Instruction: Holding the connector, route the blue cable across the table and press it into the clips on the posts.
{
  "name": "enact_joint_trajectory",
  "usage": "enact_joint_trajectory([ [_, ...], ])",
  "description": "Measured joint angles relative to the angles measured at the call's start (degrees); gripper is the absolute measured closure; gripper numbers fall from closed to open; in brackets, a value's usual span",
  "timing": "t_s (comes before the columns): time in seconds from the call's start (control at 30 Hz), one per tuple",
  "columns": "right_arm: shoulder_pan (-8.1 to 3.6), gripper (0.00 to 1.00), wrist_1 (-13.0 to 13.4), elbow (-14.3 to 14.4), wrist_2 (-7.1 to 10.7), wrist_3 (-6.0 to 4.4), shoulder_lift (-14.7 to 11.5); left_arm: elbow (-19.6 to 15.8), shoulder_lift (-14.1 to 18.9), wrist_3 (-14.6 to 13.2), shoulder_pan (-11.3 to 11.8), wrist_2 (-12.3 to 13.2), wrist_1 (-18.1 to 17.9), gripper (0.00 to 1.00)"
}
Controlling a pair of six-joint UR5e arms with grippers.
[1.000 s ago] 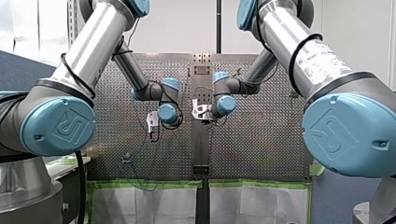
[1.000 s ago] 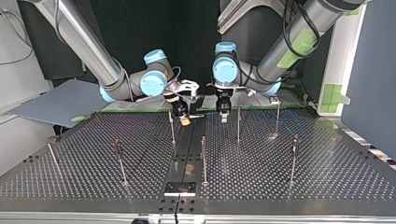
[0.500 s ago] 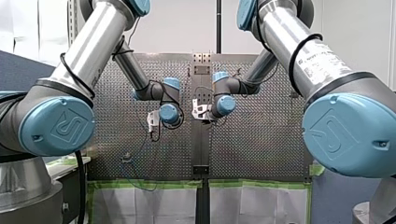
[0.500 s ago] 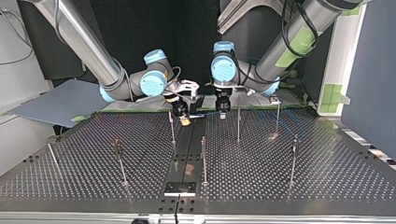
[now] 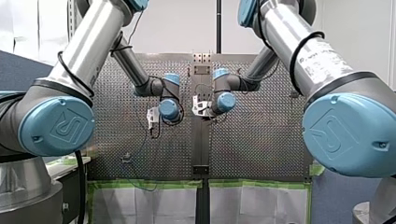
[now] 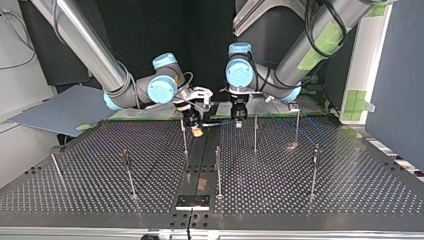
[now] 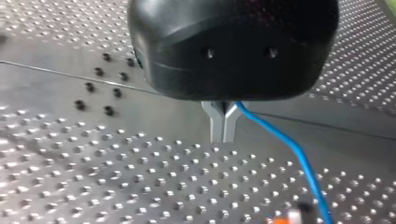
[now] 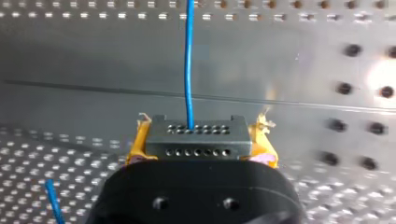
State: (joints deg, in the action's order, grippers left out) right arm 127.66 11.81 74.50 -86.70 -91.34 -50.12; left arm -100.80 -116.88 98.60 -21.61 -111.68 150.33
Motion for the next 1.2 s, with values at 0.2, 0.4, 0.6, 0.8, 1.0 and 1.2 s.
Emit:
enact_joint_trajectory([
  [0.2, 0.30, 1.00, -0.1, 0.0, 0.03, -0.88, -2.8, 0.0, 2.8, 0.1, -0.2, -1.2, 2.0, 1.00],
  [0.4, 0.87, 1.00, -0.9, 0.1, 0.03, -1.71, -5.9, 0.0, 5.5, 0.0, -0.7, -1.4, 4.6, 1.00],
  [0.6, 1.37, 1.00, -2.0, 0.2, -0.02, -2.26, -9.0, 0.0, 8.4, 0.0, -1.1, -2.1, 7.1, 1.00],
  [0.8, 1.44, 1.00, -2.2, 1.5, -0.13, -2.78, -12.0, 0.0, 11.5, 0.0, -1.3, -4.2, 8.5, 1.00],
  [1.0, 1.40, 1.00, -2.2, 2.3, -0.14, -2.95, -15.1, 0.0, 14.6, -0.3, -1.4, -4.6, 8.8, 1.00],
  [1.2, 1.50, 1.00, -2.2, 2.7, -0.14, -3.04, -18.2, 0.3, 17.8, -0.4, -1.3, -4.5, 8.9, 1.00],
])
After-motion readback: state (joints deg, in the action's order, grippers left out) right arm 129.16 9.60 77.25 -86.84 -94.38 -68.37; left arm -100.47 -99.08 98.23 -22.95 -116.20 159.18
